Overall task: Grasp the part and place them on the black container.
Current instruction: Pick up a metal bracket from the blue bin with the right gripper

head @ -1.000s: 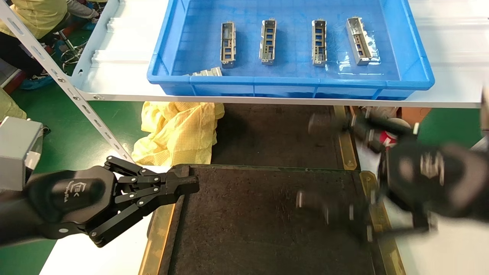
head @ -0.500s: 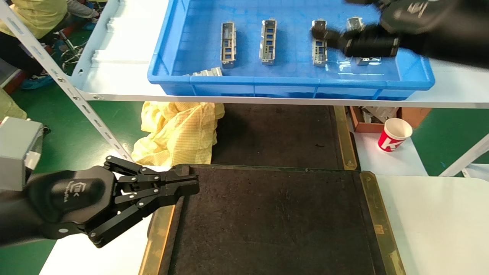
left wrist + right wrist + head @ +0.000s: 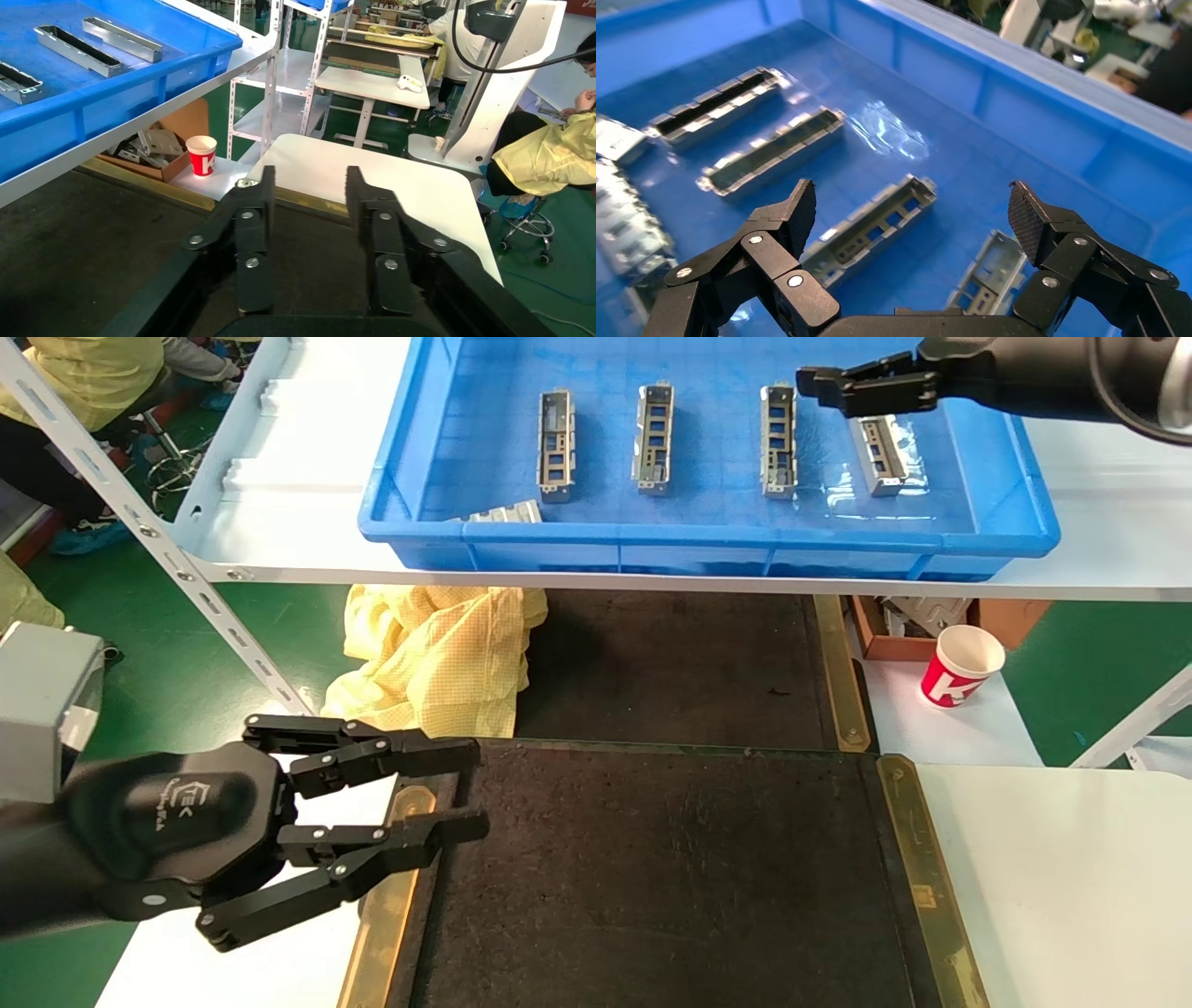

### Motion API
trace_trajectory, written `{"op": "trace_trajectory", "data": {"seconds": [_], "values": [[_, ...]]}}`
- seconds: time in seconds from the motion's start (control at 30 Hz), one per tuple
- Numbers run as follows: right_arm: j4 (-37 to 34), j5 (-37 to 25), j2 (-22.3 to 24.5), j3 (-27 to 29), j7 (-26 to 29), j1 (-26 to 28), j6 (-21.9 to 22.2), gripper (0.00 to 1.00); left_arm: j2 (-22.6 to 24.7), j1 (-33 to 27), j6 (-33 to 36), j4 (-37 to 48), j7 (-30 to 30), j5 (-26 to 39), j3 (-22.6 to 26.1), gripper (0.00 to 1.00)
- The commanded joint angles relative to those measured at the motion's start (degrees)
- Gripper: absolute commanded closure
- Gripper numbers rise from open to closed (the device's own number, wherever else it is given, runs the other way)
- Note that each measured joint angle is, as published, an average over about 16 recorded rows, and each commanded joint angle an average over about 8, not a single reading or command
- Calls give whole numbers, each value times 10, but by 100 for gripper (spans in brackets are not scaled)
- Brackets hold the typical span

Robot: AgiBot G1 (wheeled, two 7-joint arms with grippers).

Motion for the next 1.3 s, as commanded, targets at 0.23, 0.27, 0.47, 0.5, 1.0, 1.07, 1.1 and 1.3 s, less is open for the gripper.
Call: {"op": "trace_trajectory", "data": {"seconds": [0.23, 0.27, 0.47, 0.5, 1.0, 1.07, 1.1, 1.3], "values": [[-94, -41, -44, -25, 2, 42, 39, 0, 0, 0, 0, 0, 0, 0, 0, 0], [-101, -44, -48, -27, 3, 44, 45, 0, 0, 0, 0, 0, 0, 0, 0, 0], [-135, -54, -65, -32, 8, 48, 84, 0, 0, 0, 0, 0, 0, 0, 0, 0], [-140, -54, -66, -32, 9, 47, 89, 0, 0, 0, 0, 0, 0, 0, 0, 0], [-176, -64, -81, -38, 24, 54, 105, 100, 0, 0, 0, 0, 0, 0, 0, 0], [-179, -67, -81, -41, 27, 57, 103, 100, 0, 0, 0, 0, 0, 0, 0, 0], [-180, -68, -81, -41, 28, 58, 101, 100, 0, 0, 0, 0, 0, 0, 0, 0], [-183, -74, -77, -46, 31, 63, 94, 100, 0, 0, 0, 0, 0, 0, 0, 0]]}}
